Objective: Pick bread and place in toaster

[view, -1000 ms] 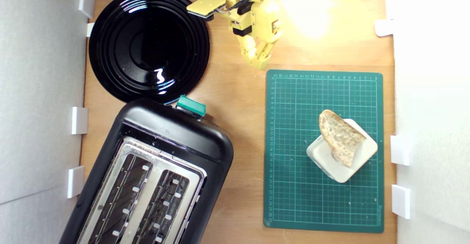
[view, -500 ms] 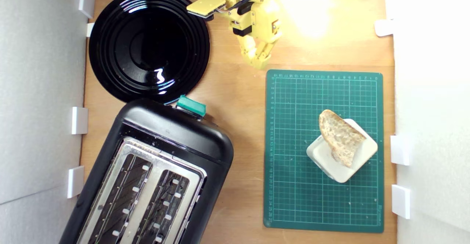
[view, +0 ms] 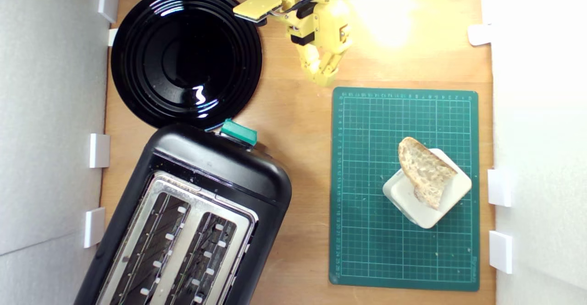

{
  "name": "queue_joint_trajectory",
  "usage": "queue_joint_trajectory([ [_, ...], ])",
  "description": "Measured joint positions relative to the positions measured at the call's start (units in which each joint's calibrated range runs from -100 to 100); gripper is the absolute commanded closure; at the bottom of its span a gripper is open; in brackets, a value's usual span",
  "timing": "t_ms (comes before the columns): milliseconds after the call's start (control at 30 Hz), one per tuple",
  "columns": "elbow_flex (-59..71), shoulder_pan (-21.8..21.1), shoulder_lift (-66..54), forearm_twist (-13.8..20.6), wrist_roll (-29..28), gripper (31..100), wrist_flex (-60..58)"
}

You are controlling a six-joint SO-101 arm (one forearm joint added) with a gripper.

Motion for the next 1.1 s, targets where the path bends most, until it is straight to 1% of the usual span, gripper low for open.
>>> queue_joint_trajectory([
  [1000, -0.46, -0.18, 0.08, 0.00, 0.00, 86.3, -0.08],
  [1100, -0.55, -0.18, 1.43, 0.00, 0.00, 86.3, -2.29],
])
